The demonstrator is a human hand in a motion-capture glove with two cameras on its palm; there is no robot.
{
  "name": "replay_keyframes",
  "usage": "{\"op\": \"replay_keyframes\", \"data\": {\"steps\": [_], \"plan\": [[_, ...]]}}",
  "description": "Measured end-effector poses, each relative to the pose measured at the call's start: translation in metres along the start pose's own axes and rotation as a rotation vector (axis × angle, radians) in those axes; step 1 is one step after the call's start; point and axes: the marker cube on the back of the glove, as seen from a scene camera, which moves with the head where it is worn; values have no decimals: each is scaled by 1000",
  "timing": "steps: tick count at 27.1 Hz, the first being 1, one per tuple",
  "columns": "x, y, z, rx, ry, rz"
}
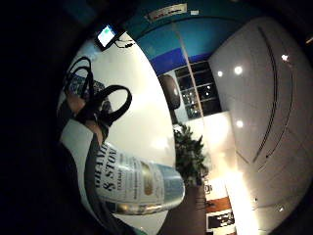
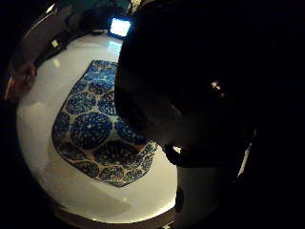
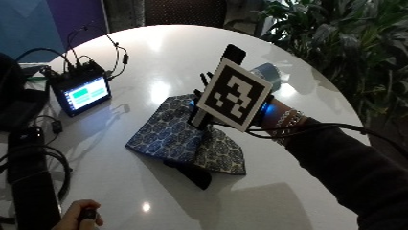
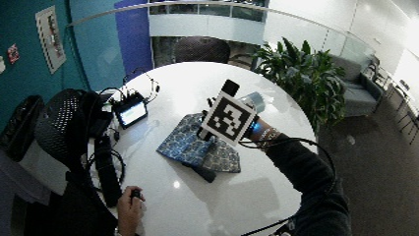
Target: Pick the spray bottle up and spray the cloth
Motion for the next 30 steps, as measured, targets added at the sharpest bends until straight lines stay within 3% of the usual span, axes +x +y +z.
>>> {"op": "replay_keyframes", "data": {"steps": [9, 17, 23, 30], "plan": [[13, 10, 9, -25, 25, 38], [27, 12, 6, -15, -90, 173], [36, -3, 3, 30, -333, 341], [45, -14, 9, 143, -715, 645]]}}
